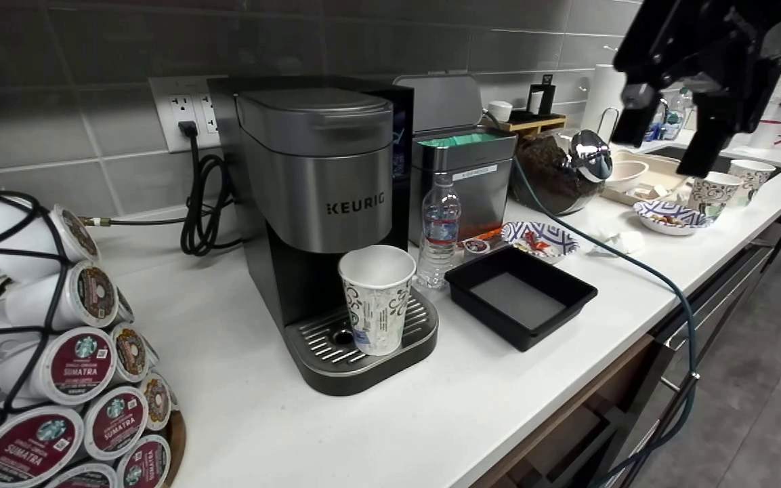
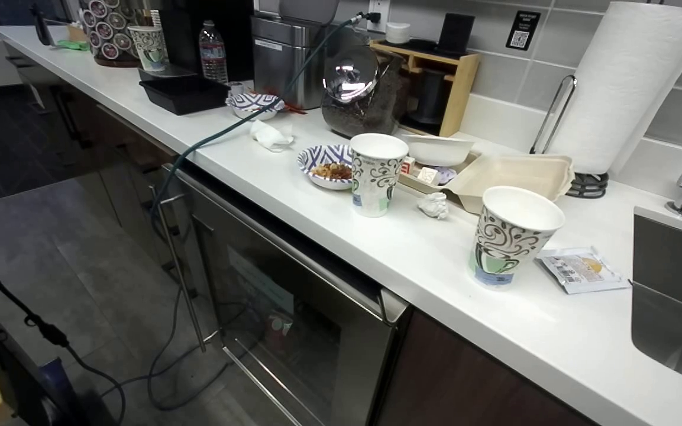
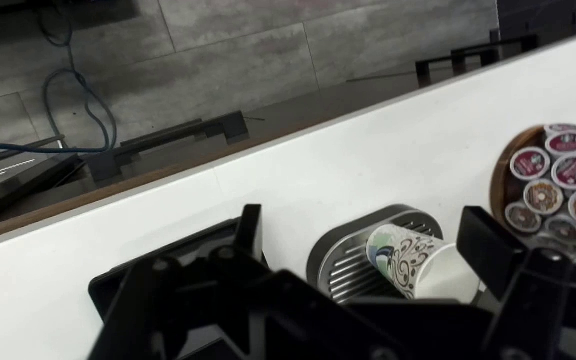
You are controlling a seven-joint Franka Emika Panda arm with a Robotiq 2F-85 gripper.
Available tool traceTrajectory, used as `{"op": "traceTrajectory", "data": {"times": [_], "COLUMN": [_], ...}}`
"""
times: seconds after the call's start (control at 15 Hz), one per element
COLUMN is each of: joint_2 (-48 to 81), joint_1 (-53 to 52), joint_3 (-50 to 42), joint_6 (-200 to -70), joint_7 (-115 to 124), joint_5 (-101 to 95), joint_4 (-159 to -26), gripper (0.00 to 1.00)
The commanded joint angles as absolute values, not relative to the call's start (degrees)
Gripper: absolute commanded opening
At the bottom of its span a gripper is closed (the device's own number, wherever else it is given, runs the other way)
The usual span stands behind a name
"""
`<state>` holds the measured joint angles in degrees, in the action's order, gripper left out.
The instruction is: Put the cups in the black tray
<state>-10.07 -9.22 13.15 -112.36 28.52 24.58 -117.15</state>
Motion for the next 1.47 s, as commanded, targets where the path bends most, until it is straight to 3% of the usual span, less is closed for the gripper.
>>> {"op": "traceTrajectory", "data": {"times": [0.0, 0.33, 0.6, 1.0, 1.4], "joint_2": [-4.76, 4.36, 10.20, 15.95, 15.56], "joint_1": [-10.72, -13.36, -16.13, -16.15, -18.06], "joint_3": [17.29, 18.46, 14.49, 17.09, 14.66], "joint_6": [-125.81, -144.69, -144.44, -139.54, -143.73], "joint_7": [42.38, 64.17, 75.85, 61.04, 60.82], "joint_5": [21.22, 3.24, -12.25, 5.55, 4.52], "joint_4": [-116.84, -115.47, -112.48, -106.75, -108.30], "gripper": [1.00, 1.00, 1.00, 1.00, 1.00]}}
